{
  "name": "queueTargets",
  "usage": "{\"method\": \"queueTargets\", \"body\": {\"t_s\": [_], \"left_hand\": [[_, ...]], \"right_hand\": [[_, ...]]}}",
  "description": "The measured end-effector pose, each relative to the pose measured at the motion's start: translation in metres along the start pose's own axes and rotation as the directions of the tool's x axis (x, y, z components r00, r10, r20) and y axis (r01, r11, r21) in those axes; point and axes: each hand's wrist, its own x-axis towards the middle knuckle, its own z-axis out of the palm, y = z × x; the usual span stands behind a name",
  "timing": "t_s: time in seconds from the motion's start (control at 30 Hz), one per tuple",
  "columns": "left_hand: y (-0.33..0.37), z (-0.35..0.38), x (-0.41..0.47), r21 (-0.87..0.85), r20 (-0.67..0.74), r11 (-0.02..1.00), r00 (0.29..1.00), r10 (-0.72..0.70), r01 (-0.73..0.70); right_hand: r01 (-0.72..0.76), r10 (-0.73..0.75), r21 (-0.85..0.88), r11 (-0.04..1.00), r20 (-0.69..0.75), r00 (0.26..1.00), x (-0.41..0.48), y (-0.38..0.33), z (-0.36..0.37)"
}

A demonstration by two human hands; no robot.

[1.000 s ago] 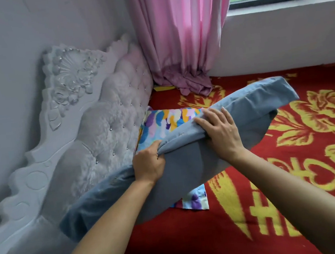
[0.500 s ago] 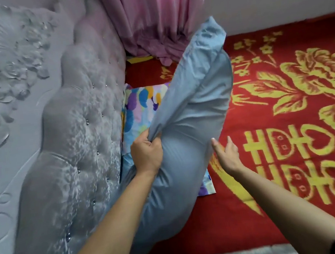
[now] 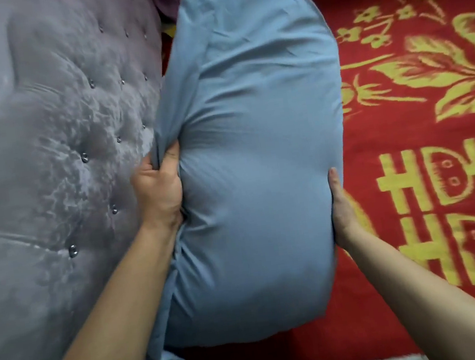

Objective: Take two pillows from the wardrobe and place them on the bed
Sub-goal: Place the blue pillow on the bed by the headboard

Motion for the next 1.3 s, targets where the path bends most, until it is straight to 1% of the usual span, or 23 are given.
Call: {"method": "queueTargets", "body": {"t_s": [0.1,0.2,0.27,0.33,0.4,0.47,0.53,0.57,0.67,0.7,0.77,0.83,0.87,0.9,0.93,0.97,1.0,1.03,1.07,1.1,1.13,1.23,1.3], "left_hand": [[-0.008,0.000,0.036,0.050,-0.026,0.998,0.999,0.042,-0.040],[-0.026,-0.007,0.076,0.106,-0.020,0.994,0.999,0.029,-0.027],[-0.048,-0.018,0.104,0.211,-0.039,0.977,0.999,-0.003,0.011],[-0.079,-0.028,0.127,0.413,-0.086,0.905,0.994,-0.068,0.098],[-0.112,-0.035,0.135,0.535,-0.097,0.807,0.967,-0.234,0.249],[-0.144,-0.037,0.125,0.618,-0.019,0.731,0.935,-0.354,0.289],[-0.176,-0.042,0.107,0.666,0.064,0.699,0.913,-0.403,0.261],[-0.188,-0.044,0.095,0.683,0.071,0.686,0.912,-0.403,0.250],[-0.208,-0.049,0.068,0.741,-0.004,0.622,0.928,-0.372,0.252],[-0.209,-0.049,0.063,0.762,-0.021,0.600,0.935,-0.354,0.245],[-0.208,-0.047,0.057,0.799,-0.033,0.563,0.951,-0.309,0.211],[-0.207,-0.046,0.047,0.841,0.010,0.527,0.970,-0.243,0.123],[-0.208,-0.045,0.039,0.867,0.061,0.496,0.977,-0.206,0.051],[-0.212,-0.045,0.029,0.887,0.121,0.461,0.975,-0.184,-0.023],[-0.216,-0.043,0.021,0.897,0.176,0.433,0.968,-0.181,-0.082],[-0.221,-0.042,0.013,0.904,0.208,0.414,0.958,-0.196,-0.112],[-0.227,-0.040,0.010,0.912,0.218,0.392,0.953,-0.212,-0.122],[-0.232,-0.039,0.010,0.923,0.216,0.364,0.950,-0.225,-0.124],[-0.236,-0.037,0.012,0.934,0.208,0.336,0.949,-0.235,-0.122],[-0.240,-0.035,0.014,0.943,0.202,0.310,0.948,-0.244,-0.122],[-0.242,-0.035,0.016,0.948,0.199,0.292,0.948,-0.250,-0.123],[-0.243,-0.035,0.018,0.952,0.207,0.275,0.946,-0.248,-0.136],[-0.238,-0.037,0.014,0.944,0.221,0.296,0.942,-0.251,-0.142]], "right_hand": [[0.091,-0.104,-0.077,0.993,-0.193,0.976,0.012,-0.022,0.015],[0.192,-0.223,-0.137,0.972,-0.266,0.938,0.031,-0.042,0.036],[0.227,-0.278,-0.209,0.951,-0.262,0.924,0.046,-0.048,0.050],[0.213,-0.313,-0.370,0.904,-0.232,0.921,0.062,-0.048,0.059],[0.195,-0.325,-0.551,0.812,-0.149,0.934,0.076,-0.039,0.064],[0.231,-0.314,-0.634,0.738,-0.020,0.949,0.084,-0.024,0.066],[0.253,-0.285,-0.646,0.720,0.057,0.957,0.087,-0.004,0.066],[0.237,-0.269,-0.641,0.730,0.049,0.962,0.086,0.005,0.065],[0.171,-0.234,-0.629,0.758,-0.017,0.972,0.085,0.018,0.067],[0.193,-0.272,-0.646,0.738,-0.024,0.962,0.084,0.019,0.068],[0.288,-0.409,-0.674,0.680,-0.023,0.912,0.082,0.019,0.073],[0.365,-0.531,-0.682,0.634,-0.041,0.846,0.074,0.018,0.080],[0.417,-0.615,-0.703,0.576,-0.037,0.787,0.071,0.019,0.084],[0.473,-0.704,-0.741,0.477,0.001,0.710,0.067,0.022,0.088],[0.522,-0.767,-0.783,0.337,0.093,0.635,0.063,0.026,0.093],[0.562,-0.776,-0.806,0.186,0.231,0.587,0.060,0.034,0.097],[0.582,-0.713,-0.811,0.059,0.374,0.593,0.058,0.045,0.102],[0.574,-0.611,-0.818,-0.037,0.473,0.635,0.056,0.056,0.106],[0.545,-0.517,-0.831,-0.110,0.516,0.683,0.057,0.065,0.110],[0.516,-0.463,-0.843,-0.153,0.522,0.717,0.060,0.073,0.111],[0.494,-0.439,-0.853,-0.169,0.514,0.737,0.065,0.075,0.113],[0.472,-0.415,-0.863,-0.179,0.501,0.760,0.073,0.072,0.114],[0.469,-0.419,-0.867,-0.168,0.493,0.762,0.069,0.070,0.111]]}}
